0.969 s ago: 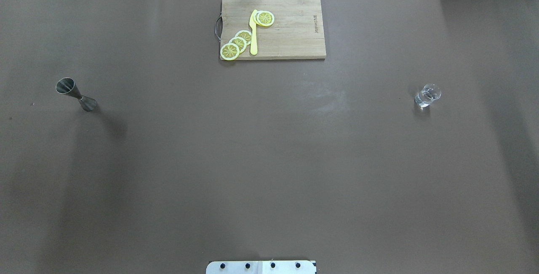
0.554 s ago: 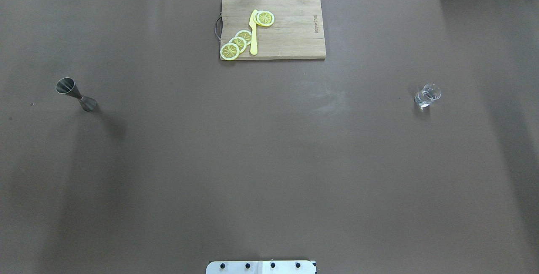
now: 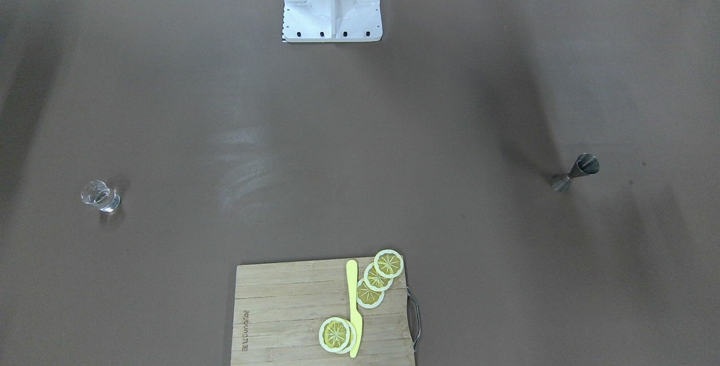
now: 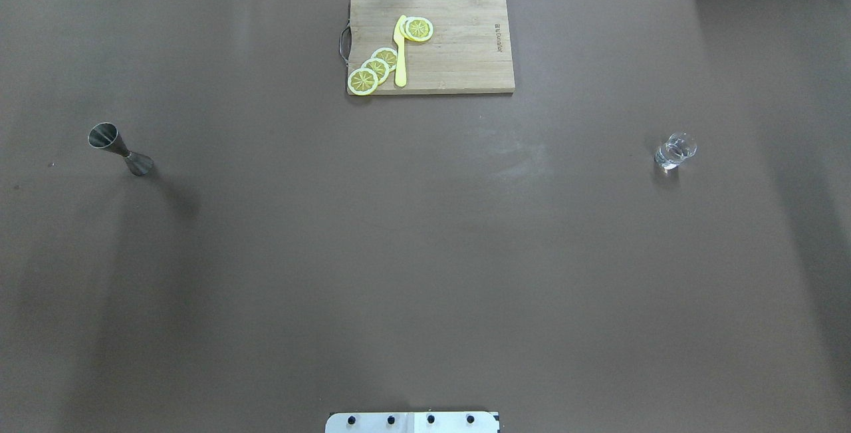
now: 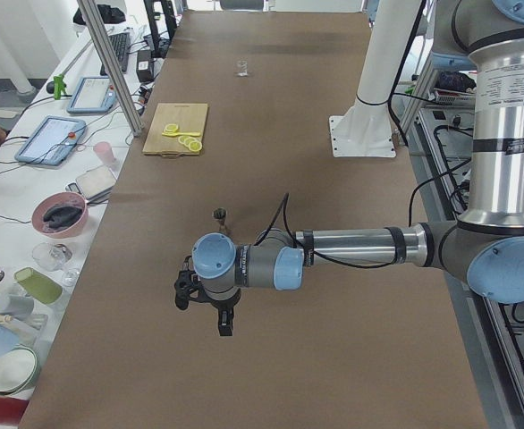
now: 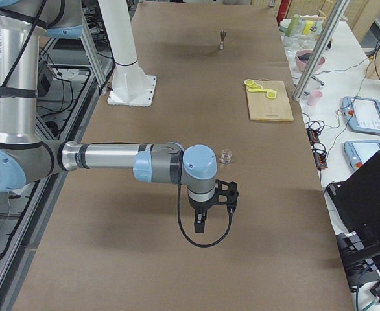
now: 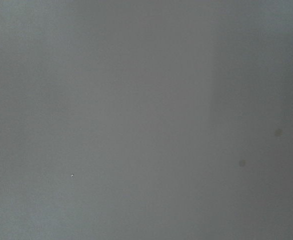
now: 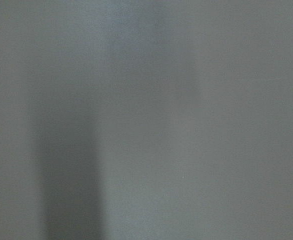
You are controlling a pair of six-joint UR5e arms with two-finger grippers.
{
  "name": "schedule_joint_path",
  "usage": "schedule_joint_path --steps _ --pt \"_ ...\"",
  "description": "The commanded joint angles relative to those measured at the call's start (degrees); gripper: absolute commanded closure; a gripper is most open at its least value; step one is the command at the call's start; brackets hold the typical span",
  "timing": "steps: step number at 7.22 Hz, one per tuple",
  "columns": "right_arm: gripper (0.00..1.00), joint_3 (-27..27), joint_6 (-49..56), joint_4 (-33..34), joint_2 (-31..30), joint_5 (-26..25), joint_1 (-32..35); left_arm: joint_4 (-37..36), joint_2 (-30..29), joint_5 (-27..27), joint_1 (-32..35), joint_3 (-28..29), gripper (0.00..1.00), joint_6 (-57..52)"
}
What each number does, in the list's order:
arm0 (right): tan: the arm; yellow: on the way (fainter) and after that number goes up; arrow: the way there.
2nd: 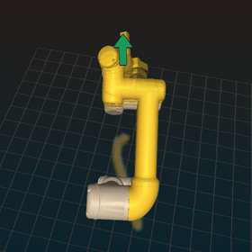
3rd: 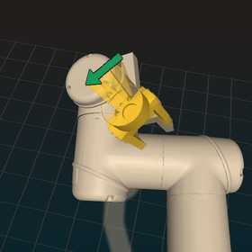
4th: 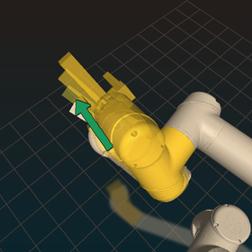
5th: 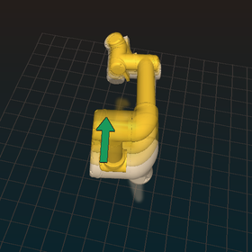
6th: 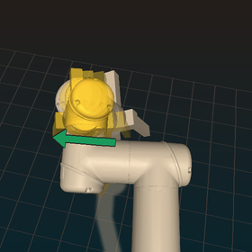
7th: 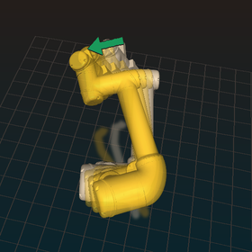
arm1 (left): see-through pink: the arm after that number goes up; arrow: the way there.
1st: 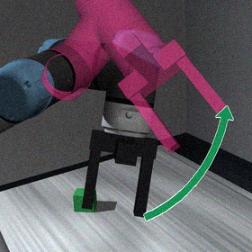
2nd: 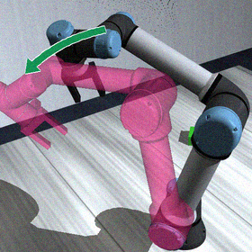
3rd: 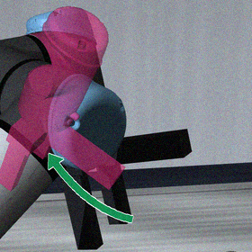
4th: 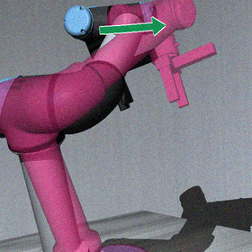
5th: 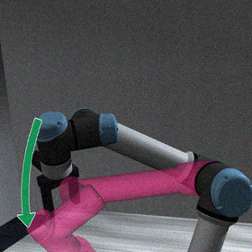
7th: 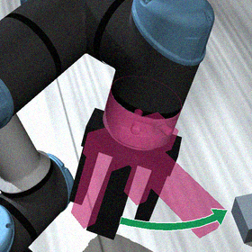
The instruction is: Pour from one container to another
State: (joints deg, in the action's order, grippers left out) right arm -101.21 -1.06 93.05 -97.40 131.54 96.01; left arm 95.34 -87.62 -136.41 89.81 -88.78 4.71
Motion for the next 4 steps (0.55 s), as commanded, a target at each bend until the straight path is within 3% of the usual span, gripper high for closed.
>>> schedule_joint_path --steps 1,4 --pt "0.00 -0.2 -0.1 -0.1 0.2 0.0 0.1 0.1 -0.2 0.1 -0.1 0.4 0.02 -0.1" --pt "0.00 -0.9 0.6 -0.2 0.2 0.1 0.1 0.1 -1.6 0.1 -0.1 1.8 0.02 0.0"
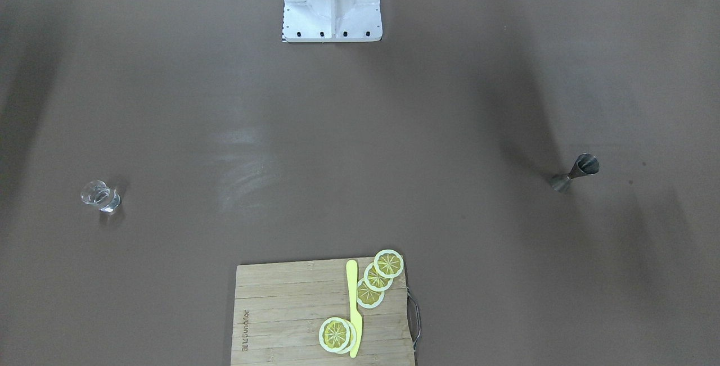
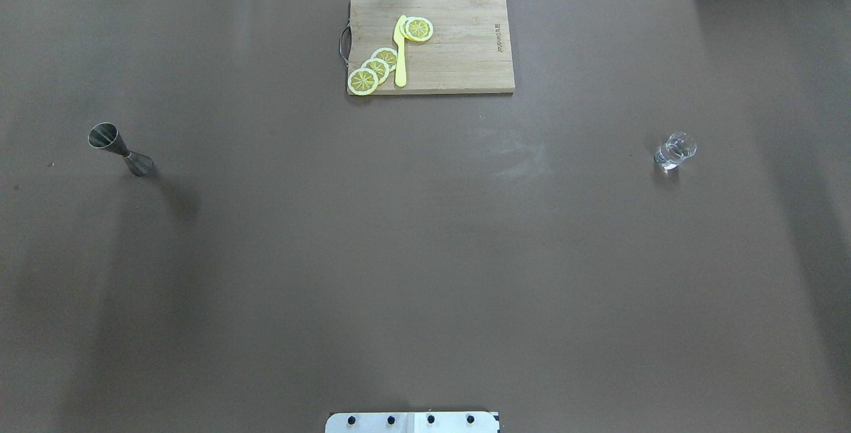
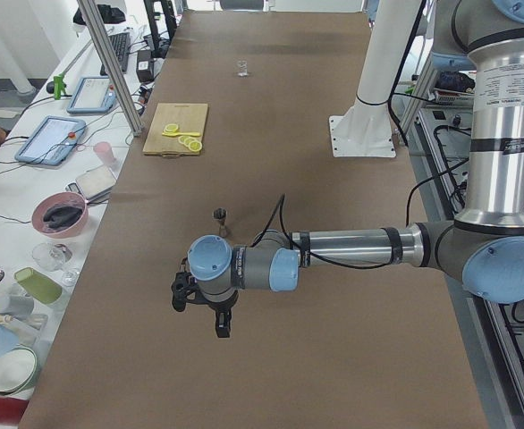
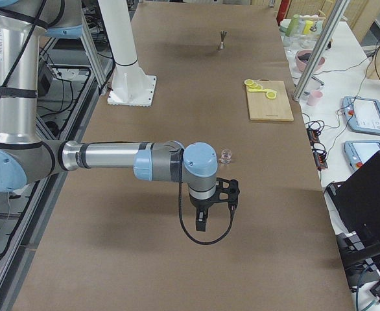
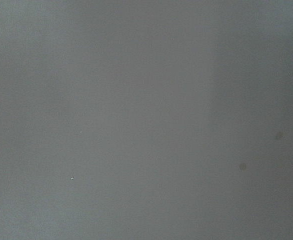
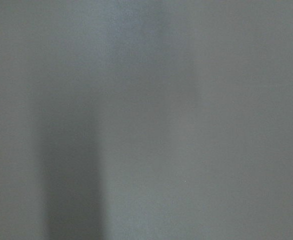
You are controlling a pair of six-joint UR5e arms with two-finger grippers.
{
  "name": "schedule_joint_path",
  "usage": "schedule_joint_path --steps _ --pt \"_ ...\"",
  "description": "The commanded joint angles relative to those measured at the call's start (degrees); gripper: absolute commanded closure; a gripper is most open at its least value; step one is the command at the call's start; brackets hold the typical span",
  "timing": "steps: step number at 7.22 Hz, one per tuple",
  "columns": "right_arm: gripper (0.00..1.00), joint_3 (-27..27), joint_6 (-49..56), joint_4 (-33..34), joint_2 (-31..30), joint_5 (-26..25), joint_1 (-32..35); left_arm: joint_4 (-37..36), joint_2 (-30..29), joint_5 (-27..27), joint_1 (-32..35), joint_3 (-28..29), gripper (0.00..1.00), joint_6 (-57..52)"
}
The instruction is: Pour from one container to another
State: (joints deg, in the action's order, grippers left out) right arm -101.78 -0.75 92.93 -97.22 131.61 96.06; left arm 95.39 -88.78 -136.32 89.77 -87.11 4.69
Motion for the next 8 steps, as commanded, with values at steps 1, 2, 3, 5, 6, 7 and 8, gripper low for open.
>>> schedule_joint_path --steps 1,2,3,5,6,7,8 --pt "0.00 -0.6 1.3 0.0 0.0 0.1 0.0 0.0 -0.9 -0.1 0.0 -0.2 0.02 0.2" --pt "0.00 -0.6 1.5 0.0 0.0 0.1 0.0 -1.1 -0.2 -0.1 0.2 -3.4 0.02 0.2" --pt "0.00 -0.4 1.9 -1.5 -0.2 0.1 0.0 -3.0 0.3 0.1 0.1 -5.2 0.02 0.2" --pt "0.00 -0.6 1.6 -2.3 -0.6 0.2 0.0 -3.5 0.8 0.2 0.1 -9.0 0.02 7.7" --pt "0.00 -0.6 1.6 -2.3 -0.5 0.9 0.0 -3.4 6.1 0.3 -0.5 -15.7 0.02 13.6" --pt "0.00 -0.6 1.5 -2.3 -0.5 2.1 0.0 -3.4 12.2 0.3 -0.8 -22.9 0.02 14.8" --pt "0.00 -0.6 1.4 -2.3 -0.4 2.6 -0.1 -3.5 15.2 0.2 -0.9 -27.7 0.02 15.2"
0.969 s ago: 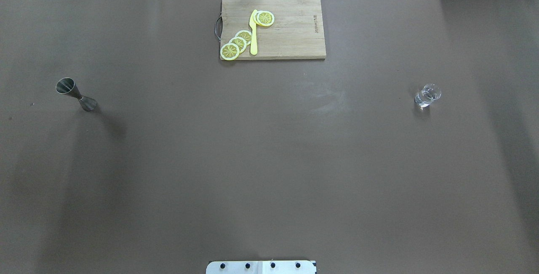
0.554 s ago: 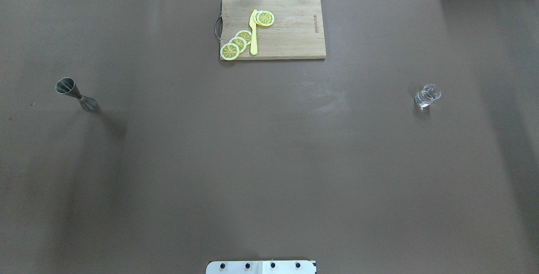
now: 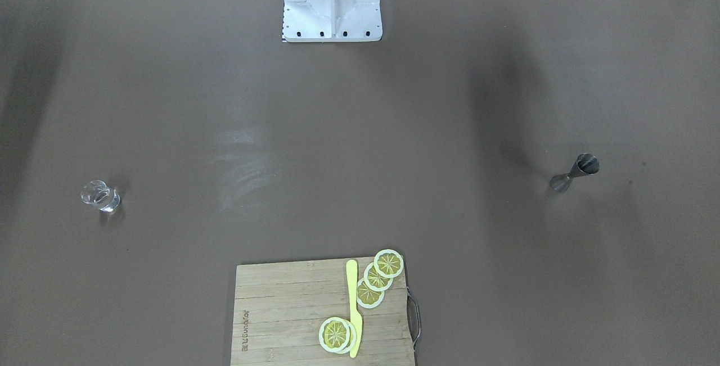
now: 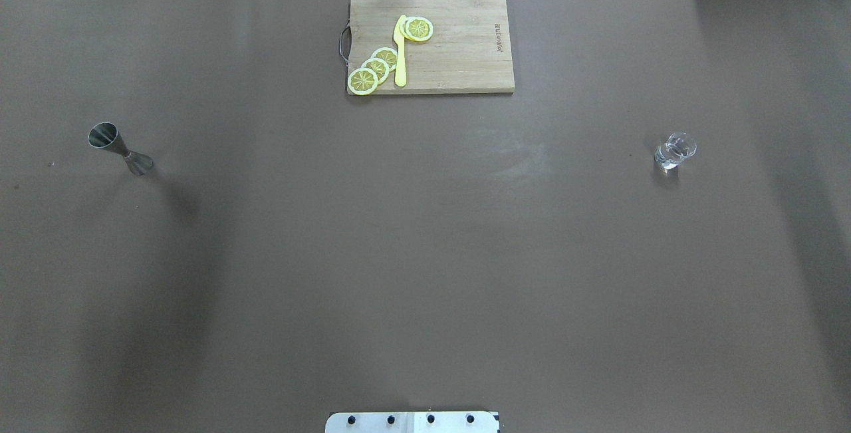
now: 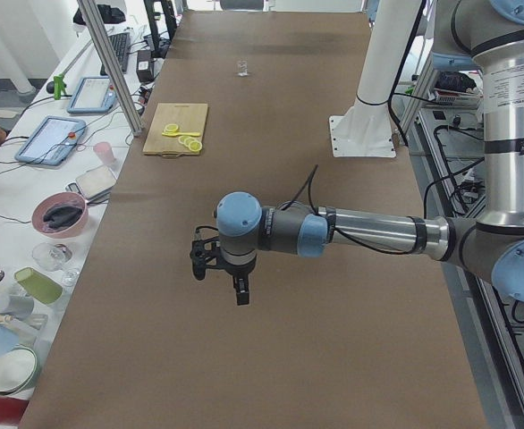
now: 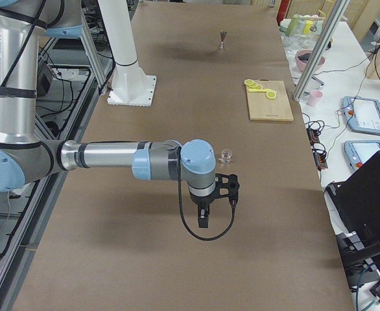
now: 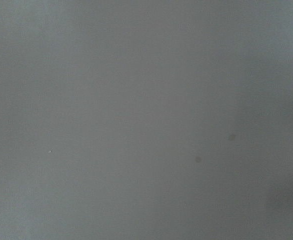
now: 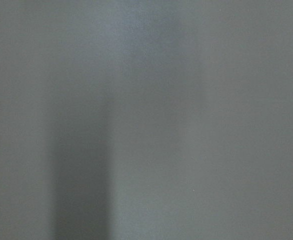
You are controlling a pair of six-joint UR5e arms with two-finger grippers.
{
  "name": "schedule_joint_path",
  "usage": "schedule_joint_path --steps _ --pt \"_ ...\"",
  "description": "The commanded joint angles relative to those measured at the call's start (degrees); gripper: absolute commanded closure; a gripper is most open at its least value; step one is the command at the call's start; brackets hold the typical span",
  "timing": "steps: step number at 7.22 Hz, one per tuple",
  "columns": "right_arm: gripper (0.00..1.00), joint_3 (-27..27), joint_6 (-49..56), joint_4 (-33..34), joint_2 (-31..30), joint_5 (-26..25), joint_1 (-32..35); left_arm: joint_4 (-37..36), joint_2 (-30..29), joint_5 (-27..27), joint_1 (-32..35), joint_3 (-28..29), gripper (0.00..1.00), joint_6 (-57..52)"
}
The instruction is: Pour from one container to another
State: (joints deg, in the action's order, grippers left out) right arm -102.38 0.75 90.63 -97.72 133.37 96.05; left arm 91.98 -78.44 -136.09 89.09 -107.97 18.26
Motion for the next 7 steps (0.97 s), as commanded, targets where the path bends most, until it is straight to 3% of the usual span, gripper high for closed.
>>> schedule_joint_path --steps 1,3,4,7 --pt "0.00 0.3 -0.4 -1.2 0.0 1.4 -0.2 -1.5 4.9 -0.4 -2.7 -10.6 0.02 6.7" --pt "0.00 0.9 -0.8 -3.9 -0.5 3.2 -0.9 -2.0 4.3 -0.1 -14.2 -18.5 0.02 28.6" --pt "0.00 0.8 -2.4 -4.7 -0.5 3.8 -2.0 -2.0 3.7 0.0 -19.3 -21.4 0.02 32.1" --pt "0.00 2.4 -13.6 -17.7 -1.8 3.9 -7.7 -1.7 3.0 0.9 -26.7 -24.8 0.02 40.6"
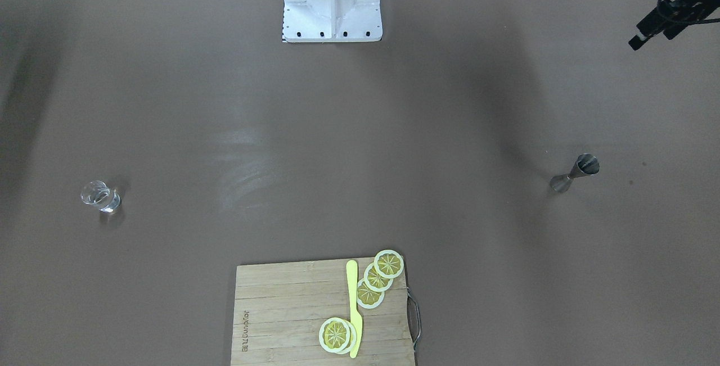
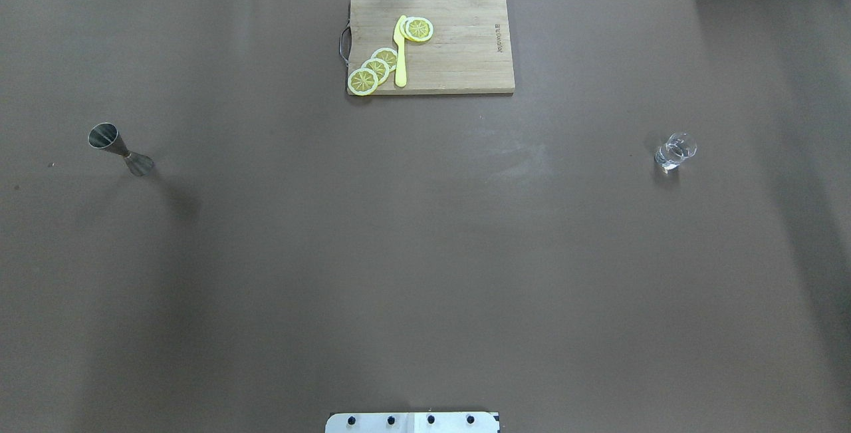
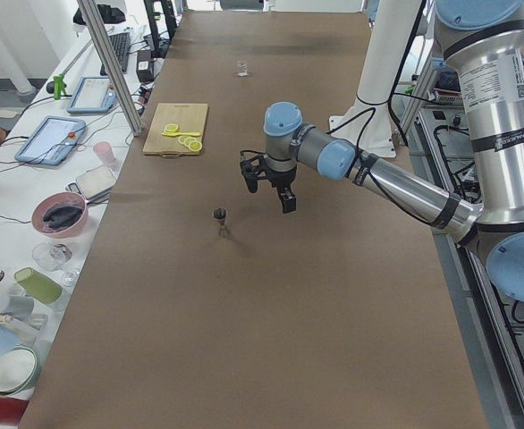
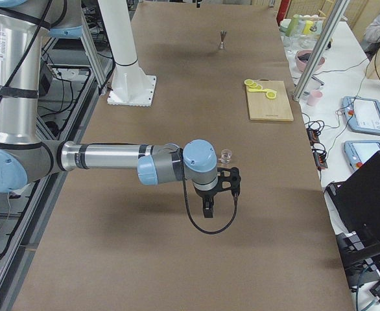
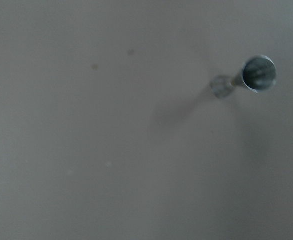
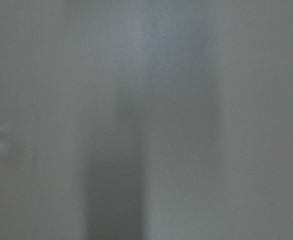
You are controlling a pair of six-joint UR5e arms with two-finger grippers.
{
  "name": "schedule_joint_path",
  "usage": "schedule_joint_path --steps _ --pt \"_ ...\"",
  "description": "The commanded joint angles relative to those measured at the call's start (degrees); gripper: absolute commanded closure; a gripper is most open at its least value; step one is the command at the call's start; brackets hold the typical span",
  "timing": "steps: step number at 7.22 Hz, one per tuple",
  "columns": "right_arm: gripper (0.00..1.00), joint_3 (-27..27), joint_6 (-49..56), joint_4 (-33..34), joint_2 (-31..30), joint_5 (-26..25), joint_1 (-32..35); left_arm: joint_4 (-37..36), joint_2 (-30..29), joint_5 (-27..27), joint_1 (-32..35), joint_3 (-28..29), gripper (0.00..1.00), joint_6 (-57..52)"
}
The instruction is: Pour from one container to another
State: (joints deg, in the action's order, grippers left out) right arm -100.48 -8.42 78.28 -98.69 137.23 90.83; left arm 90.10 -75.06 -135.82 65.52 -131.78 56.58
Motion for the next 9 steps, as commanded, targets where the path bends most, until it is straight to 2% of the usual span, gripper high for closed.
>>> schedule_joint_path --steps 1,2,3,4,5,6,7,9 --pt "0.00 0.8 -6.8 -8.5 -1.5 -0.1 -3.6 0.3 -0.3 1.5 -4.2 -2.0 0.02 2.7" --pt "0.00 0.9 -7.5 -10.6 -2.2 -0.2 -4.8 1.4 -0.4 2.5 -7.1 -1.7 0.02 7.2" --pt "0.00 1.4 -9.4 -14.7 -2.8 -0.3 -5.9 5.6 -0.2 5.6 -9.9 -0.9 0.02 10.3" --pt "0.00 3.0 -11.9 -21.4 -4.2 -0.2 -7.2 9.5 -0.4 7.6 -10.3 0.7 0.03 10.2" --pt "0.00 5.7 -15.6 -29.2 -4.9 -0.2 -8.5 16.4 -0.8 8.0 -10.6 2.6 0.11 10.8" --pt "0.00 8.3 -19.8 -36.7 -5.1 -0.1 -9.6 18.1 -1.0 8.2 -10.7 4.6 0.03 10.7" --pt "0.00 10.6 -23.2 -44.1 -5.6 -0.4 -11.2 18.1 -1.2 8.6 -10.9 4.6 0.02 10.7" --pt "0.00 12.1 -23.8 -50.6 -5.7 -1.3 -12.9 20.2 -2.5 12.9 -11.6 5.7 0.02 10.6"
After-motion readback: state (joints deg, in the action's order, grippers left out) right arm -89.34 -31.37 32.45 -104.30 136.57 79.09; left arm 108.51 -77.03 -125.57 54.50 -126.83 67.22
